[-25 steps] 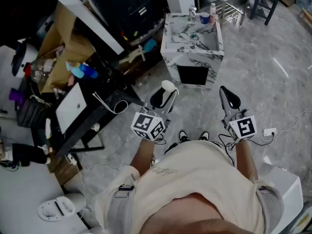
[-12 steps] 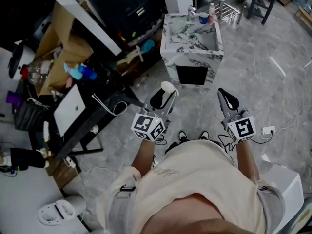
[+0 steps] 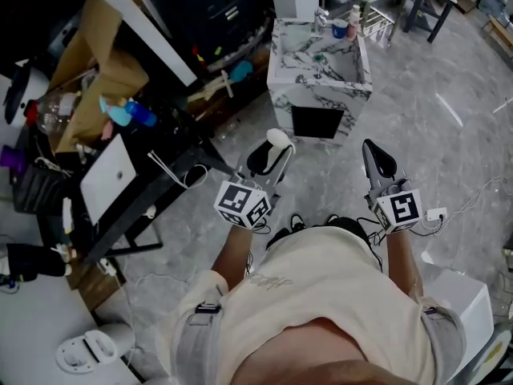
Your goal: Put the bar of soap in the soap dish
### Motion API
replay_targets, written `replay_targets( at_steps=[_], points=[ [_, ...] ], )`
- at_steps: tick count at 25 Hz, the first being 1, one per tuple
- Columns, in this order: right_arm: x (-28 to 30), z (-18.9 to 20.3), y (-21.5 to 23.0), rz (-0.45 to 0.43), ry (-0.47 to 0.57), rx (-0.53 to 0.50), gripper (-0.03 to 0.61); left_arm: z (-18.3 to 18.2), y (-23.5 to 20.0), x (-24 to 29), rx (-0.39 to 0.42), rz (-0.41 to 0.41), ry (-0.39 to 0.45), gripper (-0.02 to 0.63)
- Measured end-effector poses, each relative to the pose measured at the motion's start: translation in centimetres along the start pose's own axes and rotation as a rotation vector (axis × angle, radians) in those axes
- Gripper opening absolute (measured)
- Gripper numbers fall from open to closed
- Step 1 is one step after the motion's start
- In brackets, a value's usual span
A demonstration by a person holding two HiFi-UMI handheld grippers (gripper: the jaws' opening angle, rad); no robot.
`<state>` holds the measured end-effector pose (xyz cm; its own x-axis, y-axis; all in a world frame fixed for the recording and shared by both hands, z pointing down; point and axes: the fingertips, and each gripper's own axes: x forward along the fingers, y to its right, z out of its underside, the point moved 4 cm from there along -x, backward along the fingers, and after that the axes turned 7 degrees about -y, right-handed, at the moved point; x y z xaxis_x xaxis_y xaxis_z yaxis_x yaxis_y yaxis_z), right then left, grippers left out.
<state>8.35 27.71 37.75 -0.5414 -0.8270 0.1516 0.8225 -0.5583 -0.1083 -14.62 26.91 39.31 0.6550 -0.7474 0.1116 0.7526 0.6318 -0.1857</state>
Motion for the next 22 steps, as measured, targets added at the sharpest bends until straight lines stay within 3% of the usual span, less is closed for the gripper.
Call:
replay_targets(
  at_steps=[10, 22],
  points=[
    [1.3, 0.8, 0.9, 0.054, -0.024, 0.028, -0.003, 1.1, -2.4, 0.9, -0.041, -0.006, -0.036, 0.195],
    [9.6, 2.7, 7.9, 0.005, -0.017, 0.061, -0.003, -1.7, -6.9, 10.0, -0.01, -0.025, -0.081, 0.195]
  ],
)
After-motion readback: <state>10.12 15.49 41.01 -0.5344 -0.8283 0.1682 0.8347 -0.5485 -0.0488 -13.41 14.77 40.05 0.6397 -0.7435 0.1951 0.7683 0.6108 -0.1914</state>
